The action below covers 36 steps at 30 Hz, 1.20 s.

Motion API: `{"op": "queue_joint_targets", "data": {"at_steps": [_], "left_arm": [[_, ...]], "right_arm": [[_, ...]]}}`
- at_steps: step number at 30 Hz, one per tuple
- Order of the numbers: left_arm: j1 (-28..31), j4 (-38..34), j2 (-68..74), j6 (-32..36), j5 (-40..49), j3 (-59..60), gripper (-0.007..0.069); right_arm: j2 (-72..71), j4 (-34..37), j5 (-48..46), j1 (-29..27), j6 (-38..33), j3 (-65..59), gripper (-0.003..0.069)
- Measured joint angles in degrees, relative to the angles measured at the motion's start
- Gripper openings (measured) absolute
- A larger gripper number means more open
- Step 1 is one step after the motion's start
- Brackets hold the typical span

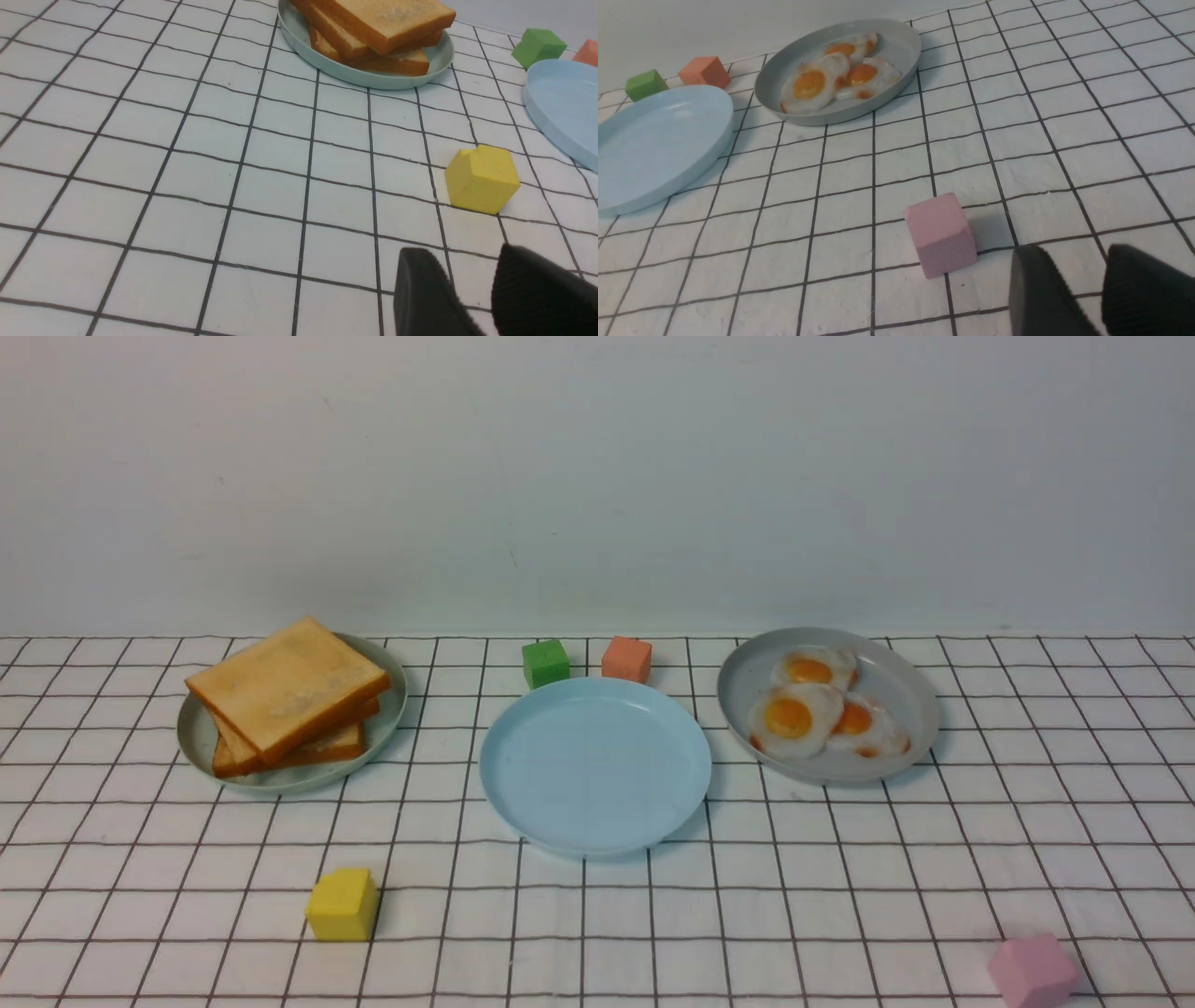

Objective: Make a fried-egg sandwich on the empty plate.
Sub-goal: Use the left arm to grab a slice of bread

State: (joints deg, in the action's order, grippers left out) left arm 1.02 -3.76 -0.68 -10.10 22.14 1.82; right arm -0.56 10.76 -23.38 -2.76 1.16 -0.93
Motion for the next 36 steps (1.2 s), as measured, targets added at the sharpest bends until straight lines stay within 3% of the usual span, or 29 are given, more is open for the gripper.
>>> {"op": "queue_joint_targets", "data": {"at_steps": [25,32,33,36], "left_arm": [[0.0,-0.4,0.0,-0.4,-0.8,0.0,0.0238],[0.0,-23.6,0.0,-14.0,-11.4,0.0,0.0238],[0.0,-29.9,0.0,-16.5,-14.4,0.0,0.0238],[0.0,-36.7,0.0,-17.4,-18.7,0.0,0.0238]], "right_arm": [[0.0,0.0,0.0,0.0,0.0,0.0,0.0237],[0.0,0.0,0.0,0.0,0.0,0.0,0.0237],[0.0,0.0,0.0,0.0,0.0,0.0,0.0237],[0.0,0.0,0.0,0.0,0.0,0.0,0.0237]]}}
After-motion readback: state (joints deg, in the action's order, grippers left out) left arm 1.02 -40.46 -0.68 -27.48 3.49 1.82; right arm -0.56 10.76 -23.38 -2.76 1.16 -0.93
